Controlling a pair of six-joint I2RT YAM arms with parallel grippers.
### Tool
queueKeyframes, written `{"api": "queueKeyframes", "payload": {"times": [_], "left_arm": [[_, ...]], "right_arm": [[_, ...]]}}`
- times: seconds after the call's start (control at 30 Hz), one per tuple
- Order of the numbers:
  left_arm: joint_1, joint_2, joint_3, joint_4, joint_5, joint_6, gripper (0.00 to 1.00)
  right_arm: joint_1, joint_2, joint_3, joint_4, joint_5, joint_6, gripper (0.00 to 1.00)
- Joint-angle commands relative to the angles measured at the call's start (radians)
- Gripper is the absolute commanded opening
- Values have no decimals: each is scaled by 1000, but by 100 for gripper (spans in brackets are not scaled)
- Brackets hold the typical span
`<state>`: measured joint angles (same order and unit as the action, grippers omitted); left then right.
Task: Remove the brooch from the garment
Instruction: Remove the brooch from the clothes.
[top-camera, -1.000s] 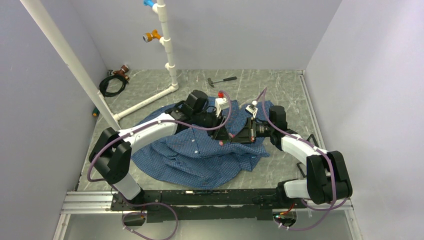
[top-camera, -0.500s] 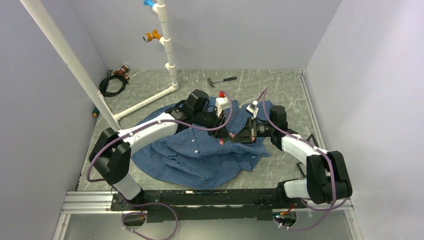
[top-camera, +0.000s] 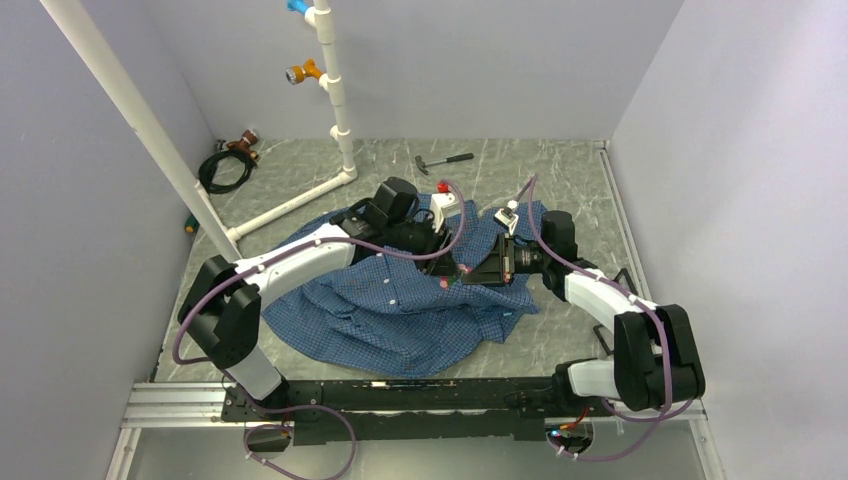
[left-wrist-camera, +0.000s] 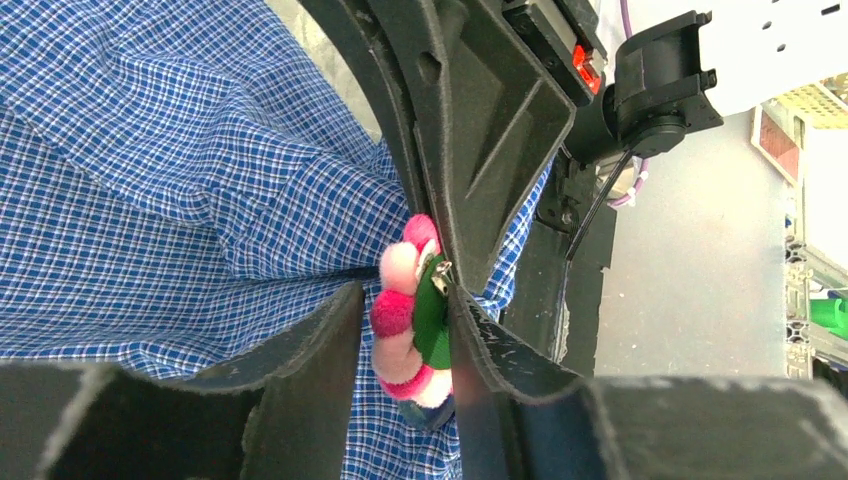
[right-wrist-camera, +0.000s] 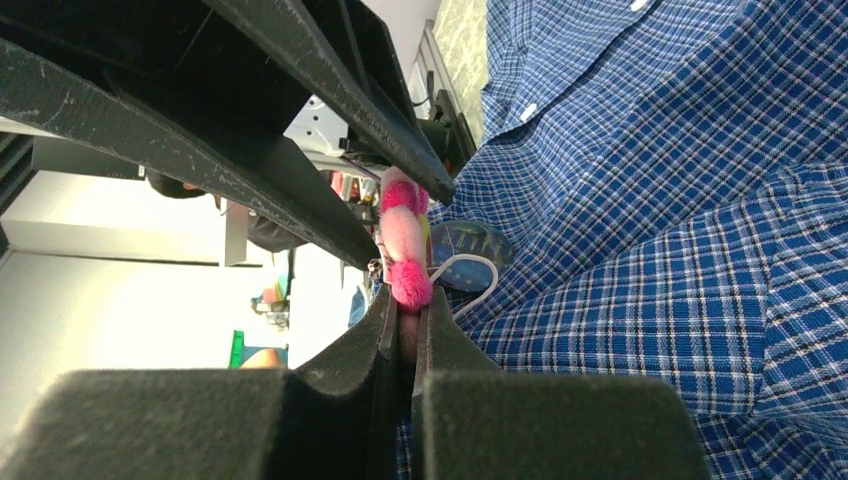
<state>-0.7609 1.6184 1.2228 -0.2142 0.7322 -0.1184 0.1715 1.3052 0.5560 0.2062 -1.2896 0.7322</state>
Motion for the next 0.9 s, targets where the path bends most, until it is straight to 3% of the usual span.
{"api": "queueKeyframes", "payload": {"times": [0.0, 0.2, 0.43, 0.63, 0.87], "left_arm": [[24, -15, 18, -5, 31, -24, 45], [41, -31, 40, -11, 40, -53, 49], [32, -25, 95, -107, -57, -69, 50], [25, 9, 150, -162, -97, -152, 64], [9, 32, 165, -170, -124, -175, 57]], "right_arm": [[-9, -36, 23, 14, 2, -22, 0], [-9, -32, 34, -19, 21, -46, 0], [-10, -16, 46, -46, 60, -58, 0], [-9, -5, 62, -85, 92, -81, 0], [-9, -2, 70, -102, 112, -86, 0]]}}
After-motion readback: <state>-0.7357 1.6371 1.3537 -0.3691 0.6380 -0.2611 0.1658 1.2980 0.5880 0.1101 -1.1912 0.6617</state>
